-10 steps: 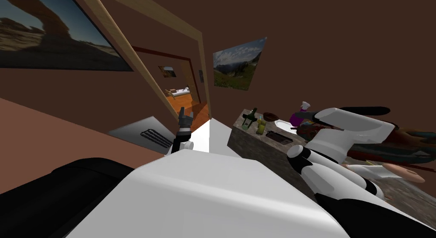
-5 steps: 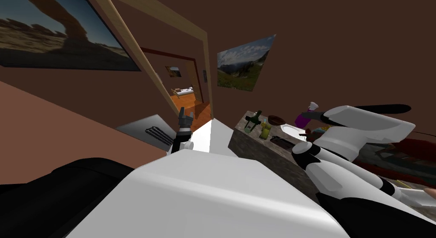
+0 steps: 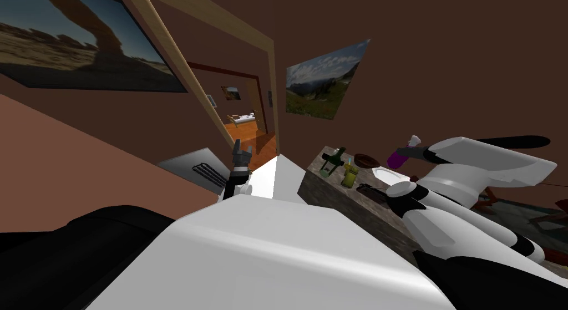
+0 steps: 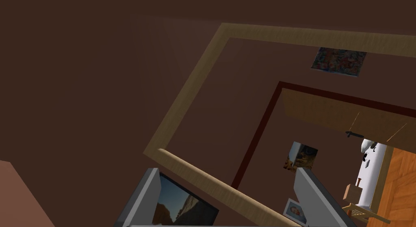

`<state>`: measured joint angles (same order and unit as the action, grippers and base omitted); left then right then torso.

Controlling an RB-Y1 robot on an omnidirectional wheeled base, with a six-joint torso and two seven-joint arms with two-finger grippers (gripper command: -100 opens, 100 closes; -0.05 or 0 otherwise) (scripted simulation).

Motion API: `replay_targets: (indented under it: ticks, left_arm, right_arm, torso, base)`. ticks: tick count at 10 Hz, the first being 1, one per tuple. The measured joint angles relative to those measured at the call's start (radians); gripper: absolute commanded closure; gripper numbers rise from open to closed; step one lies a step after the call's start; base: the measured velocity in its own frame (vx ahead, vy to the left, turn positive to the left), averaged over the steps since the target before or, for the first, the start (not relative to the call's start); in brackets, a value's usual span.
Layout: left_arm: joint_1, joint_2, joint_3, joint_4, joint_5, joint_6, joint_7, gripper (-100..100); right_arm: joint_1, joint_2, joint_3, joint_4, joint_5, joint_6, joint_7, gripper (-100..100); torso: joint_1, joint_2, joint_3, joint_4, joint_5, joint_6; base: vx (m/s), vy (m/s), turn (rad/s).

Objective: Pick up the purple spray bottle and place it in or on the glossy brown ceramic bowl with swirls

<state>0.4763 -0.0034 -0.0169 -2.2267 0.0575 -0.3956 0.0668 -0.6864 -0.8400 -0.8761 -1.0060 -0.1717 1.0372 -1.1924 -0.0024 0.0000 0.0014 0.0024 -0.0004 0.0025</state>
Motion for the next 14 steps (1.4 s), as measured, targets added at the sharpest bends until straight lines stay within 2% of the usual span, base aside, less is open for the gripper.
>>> replay_targets:
  ticks: [3,8,9,13,14]
  left_arm:
    - [0.0,0.0,0.0,0.0,0.0,0.0,0.0,0]
    - [0.0,0.0,0.0,0.0,0.0,0.0,0.0,0]
    - [0.0,0.0,0.0,0.0,0.0,0.0,0.0,0]
    - [0.0,0.0,0.0,0.0,0.0,0.0,0.0,0]
    - [0.0,0.0,0.0,0.0,0.0,0.0,0.0,0]
  right_arm:
    - [-0.035,-0.03,-0.023,0.086,0.035,-0.005,-0.032,100]
    - [-0.073,-0.056,-0.058,0.192,0.089,-0.002,-0.1,100]
    - [-0.074,-0.056,-0.059,0.194,0.091,-0.003,-0.104,-100]
    - [-0.074,-0.055,-0.059,0.194,0.091,-0.003,-0.104,-100]
    - [-0.074,-0.055,-0.059,0.194,0.091,-0.003,-0.104,0]
  torso:
    - [-0.001,-0.002,-0.001,0.0,0.0,-0.001]
    - [-0.002,-0.002,-0.001,0.0,-0.001,0.0]
    - [0.001,0.0,0.0,0.0,0.0,0.001]
    - [0.003,0.004,0.003,0.002,0.001,0.001]
    - [0.004,0.005,0.003,0.002,0.001,0.001]
  base:
    - [0.08,-0.06,0.131]
    - [0.076,-0.058,0.074]
    - [0.008,-0.006,0.001]
    - [0.0,0.0,0.0]
    - [0.0,0.0,0.0]
